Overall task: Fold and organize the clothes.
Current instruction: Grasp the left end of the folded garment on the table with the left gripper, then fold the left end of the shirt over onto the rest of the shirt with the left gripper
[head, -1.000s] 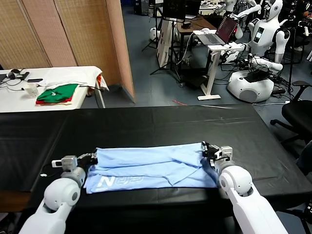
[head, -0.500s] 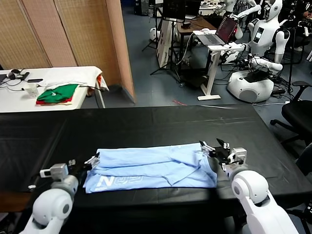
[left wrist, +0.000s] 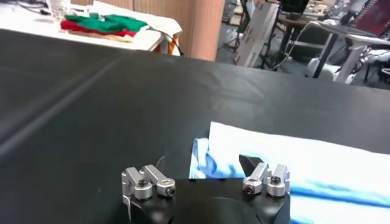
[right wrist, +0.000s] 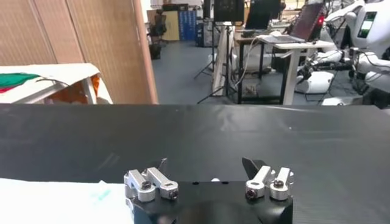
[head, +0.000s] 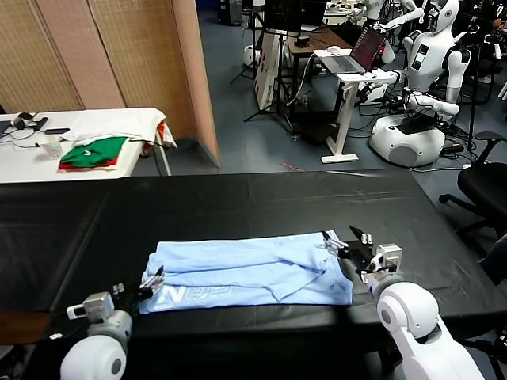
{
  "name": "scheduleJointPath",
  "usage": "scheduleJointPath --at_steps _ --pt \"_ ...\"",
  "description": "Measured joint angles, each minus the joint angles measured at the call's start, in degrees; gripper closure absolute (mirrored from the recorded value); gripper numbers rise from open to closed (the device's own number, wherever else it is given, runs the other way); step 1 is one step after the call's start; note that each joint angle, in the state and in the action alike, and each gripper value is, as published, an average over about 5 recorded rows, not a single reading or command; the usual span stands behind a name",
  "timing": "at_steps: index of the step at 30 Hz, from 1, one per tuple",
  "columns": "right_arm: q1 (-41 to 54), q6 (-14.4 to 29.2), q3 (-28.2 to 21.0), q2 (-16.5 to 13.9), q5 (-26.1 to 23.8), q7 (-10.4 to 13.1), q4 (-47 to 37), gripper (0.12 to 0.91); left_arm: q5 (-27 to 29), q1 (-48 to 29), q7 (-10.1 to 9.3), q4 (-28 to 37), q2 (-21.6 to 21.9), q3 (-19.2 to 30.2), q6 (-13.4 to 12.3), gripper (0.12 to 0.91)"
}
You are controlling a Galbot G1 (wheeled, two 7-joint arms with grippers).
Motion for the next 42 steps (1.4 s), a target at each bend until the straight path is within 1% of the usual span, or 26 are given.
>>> scheduleJointPath --at_steps 6,15,18,23,24,27,29,30,32,33,34,35,36,38,42 --pt "-0.19 0.09 -0.27 0.01 0.00 0.03 0.52 0.118 2.88 2.55 0.58 -0.37 -4.24 -0.58 -1.07 0.123" --pt "-0.40 0.15 -0.59 0.03 -0.10 0.23 0.76 0.118 5.24 3.85 2.53 0.26 -7.04 -0.72 -2.34 0.124" --pt "-0.43 0.15 -0.61 0.08 -0.17 0.25 0.92 0.118 7.15 3.85 3.69 0.80 -7.78 -0.40 -2.83 0.147" --pt "-0.53 0.15 -0.64 0.24 -0.41 0.27 1.11 0.118 8.21 3.80 4.85 1.60 -8.61 -0.03 -3.52 0.224" --pt "-0.57 0.15 -0.65 0.30 -0.48 0.26 1.15 0.118 8.12 3.78 4.92 1.72 -8.76 0.01 -3.62 0.246" --pt "-0.67 0.15 -0.68 0.46 -0.75 0.22 1.20 0.118 7.44 3.77 5.01 1.90 -9.16 0.11 -3.80 0.371" --pt "-0.68 0.17 -0.69 0.54 -0.98 0.15 1.21 0.118 6.63 3.76 5.00 1.91 -9.34 0.18 -3.80 0.513" --pt "-0.66 0.18 -0.69 0.57 -1.10 0.11 1.21 0.118 6.10 3.73 4.99 1.91 -9.40 0.20 -3.77 0.569" --pt "-0.61 0.20 -0.69 0.64 -1.32 0.05 1.22 0.118 5.02 3.64 4.92 1.90 -9.43 0.22 -3.61 0.720" --pt "-0.59 0.22 -0.69 0.70 -1.40 0.03 1.22 0.118 4.63 3.58 4.88 1.89 -9.40 0.23 -3.53 0.775" --pt "-0.58 0.24 -0.69 0.78 -1.49 0.01 1.22 0.118 4.46 3.51 4.86 1.88 -9.34 0.24 -3.47 0.812" --pt "-0.60 0.26 -0.69 0.88 -1.57 0.00 1.22 0.118 4.64 3.45 4.86 1.89 -9.24 0.26 -3.52 0.844" --pt "-0.66 0.30 -0.69 0.98 -1.65 -0.01 1.22 0.118 5.20 3.39 4.91 1.92 -9.10 0.28 -3.68 0.857" --pt "-0.83 0.39 -0.64 1.20 -1.79 -0.02 1.22 0.118 7.43 3.38 5.30 2.06 -8.66 0.34 -4.43 0.852" --pt "-1.15 0.64 -0.30 1.49 -1.87 -0.02 1.17 0.118 14.48 3.96 6.89 2.35 -7.17 0.07 -7.21 0.855"
